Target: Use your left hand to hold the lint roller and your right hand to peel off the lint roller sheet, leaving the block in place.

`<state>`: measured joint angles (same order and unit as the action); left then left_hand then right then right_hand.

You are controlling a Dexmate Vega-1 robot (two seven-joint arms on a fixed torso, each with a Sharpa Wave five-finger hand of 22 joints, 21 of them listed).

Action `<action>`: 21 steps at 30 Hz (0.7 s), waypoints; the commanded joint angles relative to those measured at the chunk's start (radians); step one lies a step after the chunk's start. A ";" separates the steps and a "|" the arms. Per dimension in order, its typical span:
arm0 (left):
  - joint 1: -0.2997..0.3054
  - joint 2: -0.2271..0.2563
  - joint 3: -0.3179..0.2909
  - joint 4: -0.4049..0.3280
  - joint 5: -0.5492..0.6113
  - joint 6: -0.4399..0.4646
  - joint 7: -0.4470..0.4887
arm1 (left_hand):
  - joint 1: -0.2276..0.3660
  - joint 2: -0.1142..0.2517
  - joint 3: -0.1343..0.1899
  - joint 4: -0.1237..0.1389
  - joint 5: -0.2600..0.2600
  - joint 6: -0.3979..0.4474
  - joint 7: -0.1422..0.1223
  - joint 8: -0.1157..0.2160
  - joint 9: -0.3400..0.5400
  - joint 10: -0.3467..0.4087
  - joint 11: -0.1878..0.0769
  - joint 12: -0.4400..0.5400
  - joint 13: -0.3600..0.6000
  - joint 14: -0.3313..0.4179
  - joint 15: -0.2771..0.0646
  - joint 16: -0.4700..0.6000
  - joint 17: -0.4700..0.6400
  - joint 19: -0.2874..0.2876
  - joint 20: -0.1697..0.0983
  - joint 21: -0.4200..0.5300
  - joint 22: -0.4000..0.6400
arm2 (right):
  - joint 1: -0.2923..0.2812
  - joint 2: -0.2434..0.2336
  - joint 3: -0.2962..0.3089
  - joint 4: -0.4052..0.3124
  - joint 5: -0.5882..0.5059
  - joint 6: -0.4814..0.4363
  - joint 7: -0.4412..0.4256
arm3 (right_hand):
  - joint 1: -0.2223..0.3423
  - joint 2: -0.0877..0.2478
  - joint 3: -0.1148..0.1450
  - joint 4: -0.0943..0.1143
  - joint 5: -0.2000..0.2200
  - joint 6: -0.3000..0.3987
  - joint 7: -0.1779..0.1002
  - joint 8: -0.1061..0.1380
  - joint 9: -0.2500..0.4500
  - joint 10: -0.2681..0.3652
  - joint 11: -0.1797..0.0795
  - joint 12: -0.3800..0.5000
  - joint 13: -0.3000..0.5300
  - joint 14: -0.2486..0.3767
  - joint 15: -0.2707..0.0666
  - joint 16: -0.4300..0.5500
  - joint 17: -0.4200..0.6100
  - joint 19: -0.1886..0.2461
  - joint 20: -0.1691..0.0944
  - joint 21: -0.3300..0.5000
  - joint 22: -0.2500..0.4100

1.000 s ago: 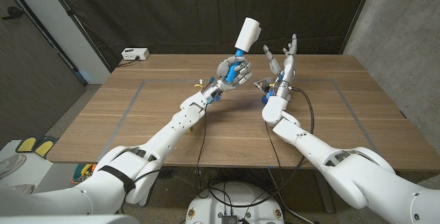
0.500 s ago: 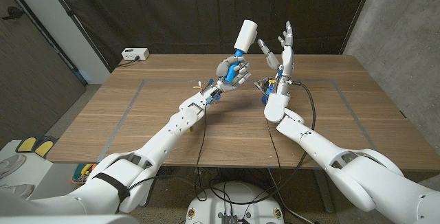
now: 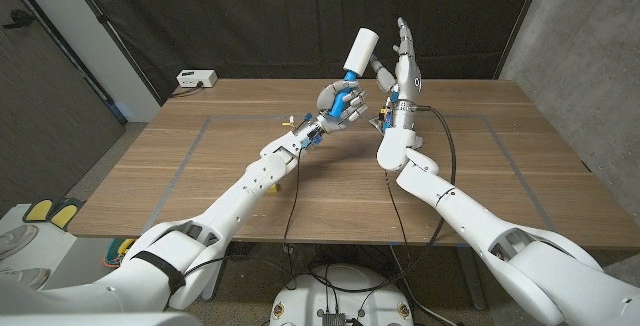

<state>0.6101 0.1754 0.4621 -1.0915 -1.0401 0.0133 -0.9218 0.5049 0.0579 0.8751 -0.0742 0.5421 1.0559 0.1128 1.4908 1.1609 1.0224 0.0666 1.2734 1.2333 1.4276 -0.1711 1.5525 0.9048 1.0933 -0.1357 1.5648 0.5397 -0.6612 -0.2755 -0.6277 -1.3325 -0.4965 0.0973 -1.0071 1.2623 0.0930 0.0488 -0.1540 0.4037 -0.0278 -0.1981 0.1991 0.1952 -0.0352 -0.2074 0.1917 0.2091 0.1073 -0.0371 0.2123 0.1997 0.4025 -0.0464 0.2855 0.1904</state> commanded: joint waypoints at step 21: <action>-0.044 -0.014 0.006 0.073 0.017 -0.005 0.003 | -0.109 0.125 0.129 0.125 -0.005 0.068 0.018 0.009 0.020 0.226 -0.142 0.300 0.006 0.006 -0.003 0.004 0.007 0.008 -0.006 -0.002 -0.004 | 0.024 0.177 0.165 0.266 -0.156 0.096 -0.110 | -0.200 -0.015 -0.245 0.164 0.058 0.415 -0.016 0.108 0.002 0.429 0.002 0.109 0.005 0.363 -0.185 0.141 0.062 0.081 -0.043 0.048 0.034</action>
<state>0.5810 0.1715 0.4679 -1.0549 -1.0298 0.0135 -0.9092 0.5049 0.0579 0.8751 -0.0743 0.5343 1.0559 0.1128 1.4926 1.1635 1.0252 0.0693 1.2733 1.2341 1.4276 -0.1711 1.5490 0.9087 1.0933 -0.1357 1.5648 0.5444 -0.6282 -0.3101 -0.7138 -1.3784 -0.4837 -0.3690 -0.9464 1.0201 0.0260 -0.1851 0.0123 0.4306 0.2403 -0.2100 0.2782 0.1974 0.2478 -0.2046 0.2744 0.2119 0.3478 -0.0399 0.3135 0.2460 0.4341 -0.0448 0.2968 0.2107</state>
